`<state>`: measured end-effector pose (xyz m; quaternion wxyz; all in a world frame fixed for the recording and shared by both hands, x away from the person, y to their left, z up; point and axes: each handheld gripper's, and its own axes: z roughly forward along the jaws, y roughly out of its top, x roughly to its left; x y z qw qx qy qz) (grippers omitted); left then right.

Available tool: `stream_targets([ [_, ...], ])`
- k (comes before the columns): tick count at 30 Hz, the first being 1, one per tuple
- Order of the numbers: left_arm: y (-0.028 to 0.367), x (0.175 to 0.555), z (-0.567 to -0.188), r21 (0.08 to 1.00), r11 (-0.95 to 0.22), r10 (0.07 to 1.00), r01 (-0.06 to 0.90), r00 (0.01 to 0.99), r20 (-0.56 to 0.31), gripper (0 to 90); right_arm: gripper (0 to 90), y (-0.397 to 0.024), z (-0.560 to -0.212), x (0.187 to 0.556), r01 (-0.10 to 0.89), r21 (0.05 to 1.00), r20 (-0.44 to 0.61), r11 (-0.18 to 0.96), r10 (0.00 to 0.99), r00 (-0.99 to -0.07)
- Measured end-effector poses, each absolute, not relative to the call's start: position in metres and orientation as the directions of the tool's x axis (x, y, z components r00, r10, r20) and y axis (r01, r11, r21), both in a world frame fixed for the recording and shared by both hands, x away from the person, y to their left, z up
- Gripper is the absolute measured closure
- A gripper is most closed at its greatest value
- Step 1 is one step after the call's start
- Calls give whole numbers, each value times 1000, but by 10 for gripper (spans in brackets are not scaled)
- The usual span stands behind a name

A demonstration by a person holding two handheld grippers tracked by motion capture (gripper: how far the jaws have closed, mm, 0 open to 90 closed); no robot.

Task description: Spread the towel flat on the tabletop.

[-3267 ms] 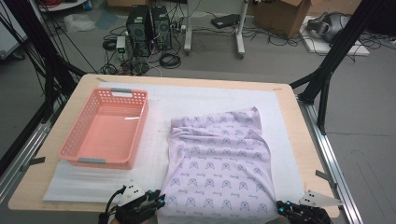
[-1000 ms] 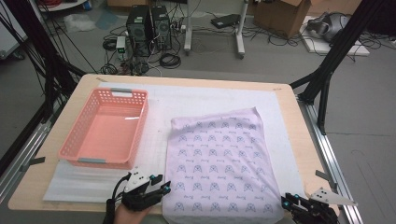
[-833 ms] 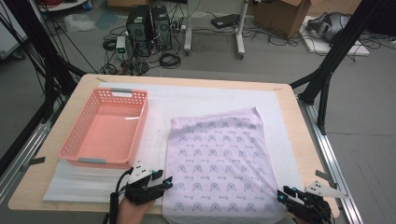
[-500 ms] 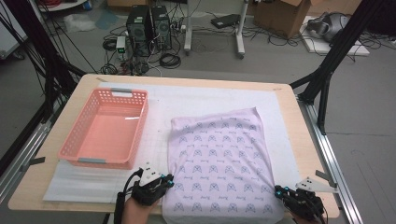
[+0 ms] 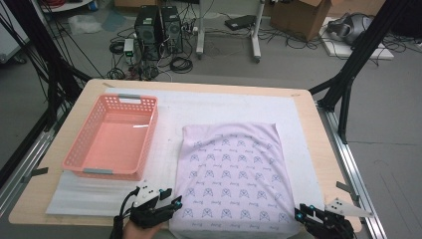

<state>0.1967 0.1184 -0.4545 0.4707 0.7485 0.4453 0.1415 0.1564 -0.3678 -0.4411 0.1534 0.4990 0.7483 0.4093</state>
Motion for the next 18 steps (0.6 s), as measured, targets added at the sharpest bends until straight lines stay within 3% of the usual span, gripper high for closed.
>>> stream_targets([
  [2, 111, 200, -458, 817, -185, 789, 546, 578, -208, 535, 678, -364, -445, 166, 635, 754, 163, 170, 888, -431],
  [3, 108, 198, -459, 829, -207, 794, 519, 584, -168, 544, 699, -361, -448, 170, 645, 742, 152, 186, 890, -431],
  [5, 106, 195, -461, 840, -244, 801, 484, 589, -107, 683, 791, -359, -449, 171, 633, 747, 119, 202, 897, -426],
  [6, 107, 194, -461, 838, -239, 788, 491, 603, -129, 796, 880, -361, -449, 171, 641, 741, 136, 198, 891, -433],
  [7, 107, 191, -461, 838, -243, 789, 490, 602, -123, 864, 884, -362, -449, 170, 642, 741, 146, 199, 884, -443],
  [8, 108, 188, -459, 833, -254, 781, 492, 612, -123, 868, 887, -362, -449, 169, 645, 738, 149, 199, 884, -444],
  [14, 125, 165, -458, 808, -215, 754, 549, 619, -220, 852, 889, -370, -445, 146, 653, 712, 154, 258, 850, -504],
  [16, 125, 167, -457, 825, -204, 759, 527, 618, -207, 700, 850, -372, -445, 143, 654, 713, 166, 251, 846, -506],
  [17, 125, 169, -457, 831, -198, 757, 521, 619, -208, 616, 785, -372, -444, 144, 654, 718, 172, 239, 850, -499],
  [18, 125, 172, -457, 837, -186, 759, 515, 616, -210, 580, 754, -373, -444, 146, 650, 724, 172, 232, 852, -495],
])
